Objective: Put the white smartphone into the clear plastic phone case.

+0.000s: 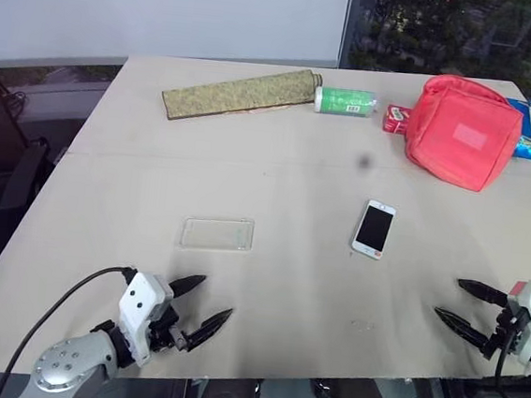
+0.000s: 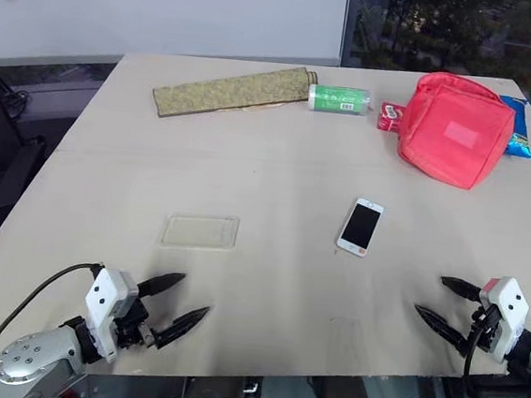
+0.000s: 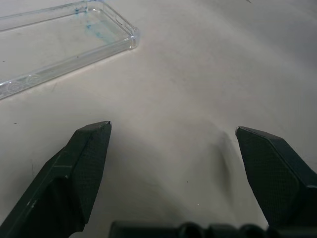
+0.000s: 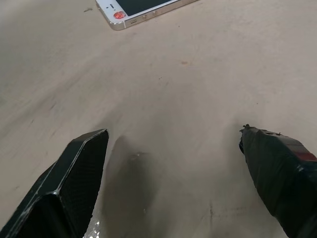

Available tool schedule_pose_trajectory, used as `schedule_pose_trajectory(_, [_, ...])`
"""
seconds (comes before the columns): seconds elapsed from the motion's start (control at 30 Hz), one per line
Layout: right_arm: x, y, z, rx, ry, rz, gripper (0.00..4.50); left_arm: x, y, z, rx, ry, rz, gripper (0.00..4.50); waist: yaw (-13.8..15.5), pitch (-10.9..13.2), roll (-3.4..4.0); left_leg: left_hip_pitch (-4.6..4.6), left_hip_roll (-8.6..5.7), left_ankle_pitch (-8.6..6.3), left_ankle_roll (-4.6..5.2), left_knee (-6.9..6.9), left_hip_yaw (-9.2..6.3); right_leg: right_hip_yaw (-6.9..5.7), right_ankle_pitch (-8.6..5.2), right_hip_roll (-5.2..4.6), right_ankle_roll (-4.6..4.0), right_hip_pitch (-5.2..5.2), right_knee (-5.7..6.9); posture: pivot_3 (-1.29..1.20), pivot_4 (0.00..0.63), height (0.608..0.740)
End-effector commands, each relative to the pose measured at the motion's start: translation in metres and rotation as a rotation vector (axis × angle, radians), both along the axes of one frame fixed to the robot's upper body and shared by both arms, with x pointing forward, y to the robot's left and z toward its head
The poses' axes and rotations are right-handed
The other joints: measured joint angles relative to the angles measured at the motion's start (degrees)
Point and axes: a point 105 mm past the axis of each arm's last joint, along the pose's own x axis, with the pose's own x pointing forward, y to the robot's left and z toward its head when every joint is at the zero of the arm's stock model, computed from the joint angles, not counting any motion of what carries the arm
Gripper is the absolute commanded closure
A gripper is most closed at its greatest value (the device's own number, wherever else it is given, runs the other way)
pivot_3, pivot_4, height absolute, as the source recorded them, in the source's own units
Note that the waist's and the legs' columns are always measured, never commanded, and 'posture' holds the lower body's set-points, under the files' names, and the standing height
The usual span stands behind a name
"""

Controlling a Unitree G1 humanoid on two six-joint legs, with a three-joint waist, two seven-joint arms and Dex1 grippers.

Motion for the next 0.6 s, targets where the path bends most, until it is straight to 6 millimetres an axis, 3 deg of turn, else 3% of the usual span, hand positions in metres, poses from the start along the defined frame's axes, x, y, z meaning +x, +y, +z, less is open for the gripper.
schedule_pose_trajectory(0.03, [0.007, 0.007, 0.01, -0.002, -0.065, 0.03, 0.0, 0.002, 0.001, 0.003, 0.007, -0.035, 0.011, 0.16, 0.1, 0.0, 0.0, 0.01, 0.0, 0.0, 0.0, 0.0, 0.01, 0.0, 0.0, -0.01, 0.0, 0.0, 0.01, 0.0, 0.15, 0.74])
schedule_pose_trajectory(0.4, [0.019, 0.018, 0.015, -0.001, -0.121, 0.073, 0.0, 0.003, 0.006, 0.012, 0.016, -0.094, 0.017, 0.16, 1.7, -0.1, -0.29, 0.19, -0.32, -0.58, 0.67, 0.13, 0.94, -0.17, 0.2, -0.32, 0.3, -0.29, 0.83, 0.0, 0.15, 0.74])
schedule_pose_trajectory(0.6, [0.023, 0.017, 0.016, -0.011, -0.135, 0.08, 0.0, 0.009, 0.009, 0.026, -0.007, -0.158, -0.015, 0.16, 2.4, -0.1, -0.29, 0.18, -0.28, -0.71, 0.74, 0.11, 0.92, -0.22, 0.18, -0.18, 0.29, -0.33, 0.86, 0.0, 0.15, 0.74])
